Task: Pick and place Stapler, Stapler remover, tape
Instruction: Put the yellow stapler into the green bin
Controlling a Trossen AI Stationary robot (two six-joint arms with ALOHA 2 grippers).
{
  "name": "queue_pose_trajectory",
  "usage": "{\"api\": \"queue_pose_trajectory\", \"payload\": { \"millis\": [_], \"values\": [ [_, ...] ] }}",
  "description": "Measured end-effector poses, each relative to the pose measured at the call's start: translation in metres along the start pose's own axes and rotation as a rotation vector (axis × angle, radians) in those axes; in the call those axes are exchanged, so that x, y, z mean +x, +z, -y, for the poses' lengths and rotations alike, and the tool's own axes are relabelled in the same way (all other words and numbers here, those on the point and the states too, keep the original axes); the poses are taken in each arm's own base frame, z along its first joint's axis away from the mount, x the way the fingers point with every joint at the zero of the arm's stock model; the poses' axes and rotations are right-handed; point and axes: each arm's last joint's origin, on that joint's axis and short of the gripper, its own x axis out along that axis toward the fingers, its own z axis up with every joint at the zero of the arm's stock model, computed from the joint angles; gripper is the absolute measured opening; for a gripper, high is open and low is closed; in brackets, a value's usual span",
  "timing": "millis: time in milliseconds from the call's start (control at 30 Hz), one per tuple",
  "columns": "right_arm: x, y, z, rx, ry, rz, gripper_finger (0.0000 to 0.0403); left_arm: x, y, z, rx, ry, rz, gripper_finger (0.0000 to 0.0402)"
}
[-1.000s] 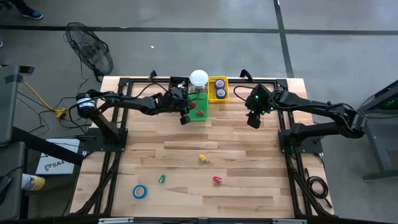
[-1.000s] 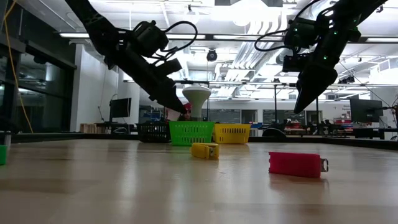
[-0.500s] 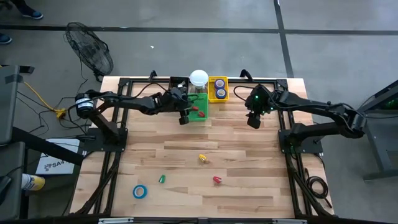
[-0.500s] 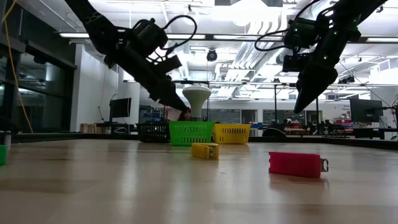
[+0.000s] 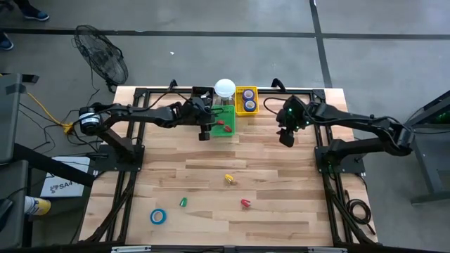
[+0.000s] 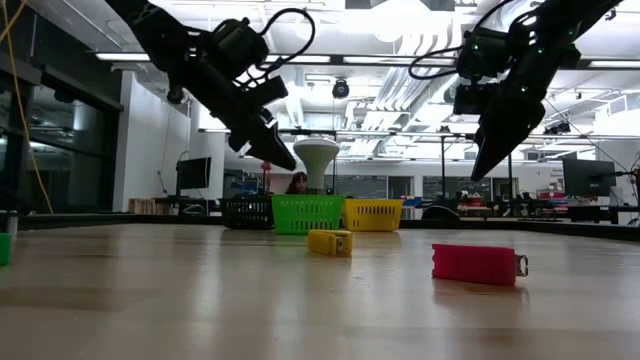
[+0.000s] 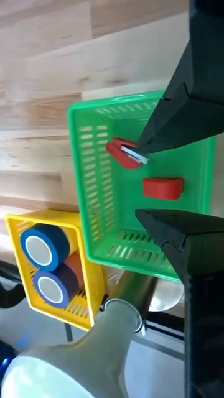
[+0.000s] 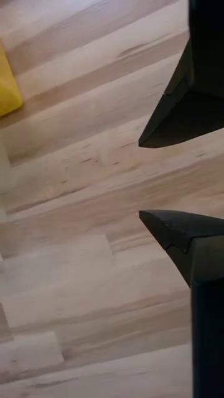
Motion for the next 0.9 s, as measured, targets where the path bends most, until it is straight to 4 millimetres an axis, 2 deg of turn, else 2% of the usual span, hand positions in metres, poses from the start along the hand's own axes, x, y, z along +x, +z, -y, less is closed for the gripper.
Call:
{"api": "queue_pose_trajectory", "payload": {
  "millis": [233, 467, 667, 900],
  "values": [
    [0.002, 0.005, -0.015, -0.021, 0.044, 0.029, 0.0165, 0.0, 0.003, 0.012, 0.047, -0.009, -0.017, 0.0154],
    [0.003, 0.009, -0.036, -0.022, 0.073, 0.052, 0.0165, -0.002, 0.005, 0.035, 0.097, -0.049, -0.07, 0.0154],
    [0.004, 0.012, -0.061, -0.07, 0.107, 0.096, 0.0165, -0.005, 0.007, 0.049, 0.131, -0.068, -0.099, 0.0154],
    [0.008, 0.015, -0.098, -0.115, 0.175, 0.148, 0.0165, -0.005, 0.006, 0.05, 0.139, -0.01, -0.131, 0.0154]
  ]
}}
